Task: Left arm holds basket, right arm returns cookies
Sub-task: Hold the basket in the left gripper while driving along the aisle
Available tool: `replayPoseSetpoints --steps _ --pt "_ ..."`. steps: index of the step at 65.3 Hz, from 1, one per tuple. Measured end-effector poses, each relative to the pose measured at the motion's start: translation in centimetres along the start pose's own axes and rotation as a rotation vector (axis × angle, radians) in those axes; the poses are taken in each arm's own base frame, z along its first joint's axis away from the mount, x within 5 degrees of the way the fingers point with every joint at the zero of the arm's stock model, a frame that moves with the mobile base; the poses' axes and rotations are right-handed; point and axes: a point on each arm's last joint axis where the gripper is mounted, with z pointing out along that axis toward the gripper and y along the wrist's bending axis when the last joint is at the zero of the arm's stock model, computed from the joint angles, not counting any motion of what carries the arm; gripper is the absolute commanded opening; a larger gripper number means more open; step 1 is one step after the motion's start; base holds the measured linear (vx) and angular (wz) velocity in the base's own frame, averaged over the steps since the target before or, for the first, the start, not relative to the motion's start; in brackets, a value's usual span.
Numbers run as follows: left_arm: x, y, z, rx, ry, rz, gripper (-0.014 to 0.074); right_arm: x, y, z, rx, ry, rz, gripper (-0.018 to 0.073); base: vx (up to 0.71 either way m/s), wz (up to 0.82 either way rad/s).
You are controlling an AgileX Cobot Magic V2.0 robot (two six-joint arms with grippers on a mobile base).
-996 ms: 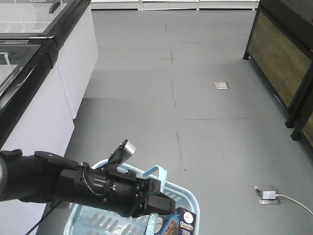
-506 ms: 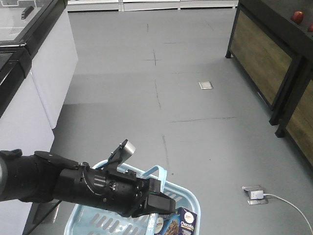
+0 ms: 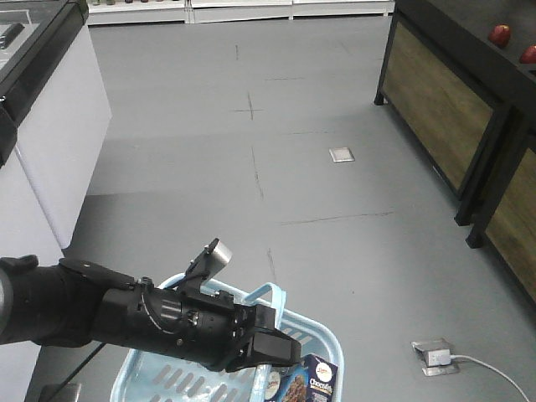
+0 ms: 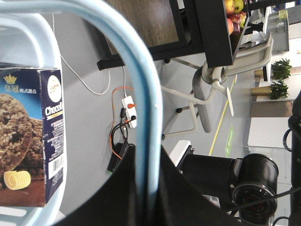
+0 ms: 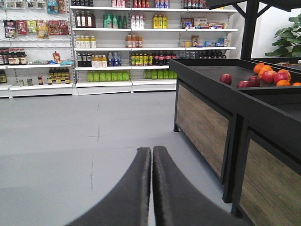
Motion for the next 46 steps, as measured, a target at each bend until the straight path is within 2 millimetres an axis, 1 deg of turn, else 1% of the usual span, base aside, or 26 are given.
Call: replayPoseSetpoints --steps 32,46 --pt "-0.01 0.01 0.00 -0.001 -0.001 0.000 -0.0008 0.00 0.00 0.00 0.000 0.000 0.000 -0.0008 0.27 0.12" --pt "-0.02 0.04 0.00 -0.004 -0.003 0.000 -0.0008 0.00 0.00 0.00 0.000 0.000 0.000 -0.0008 0.31 -0.02"
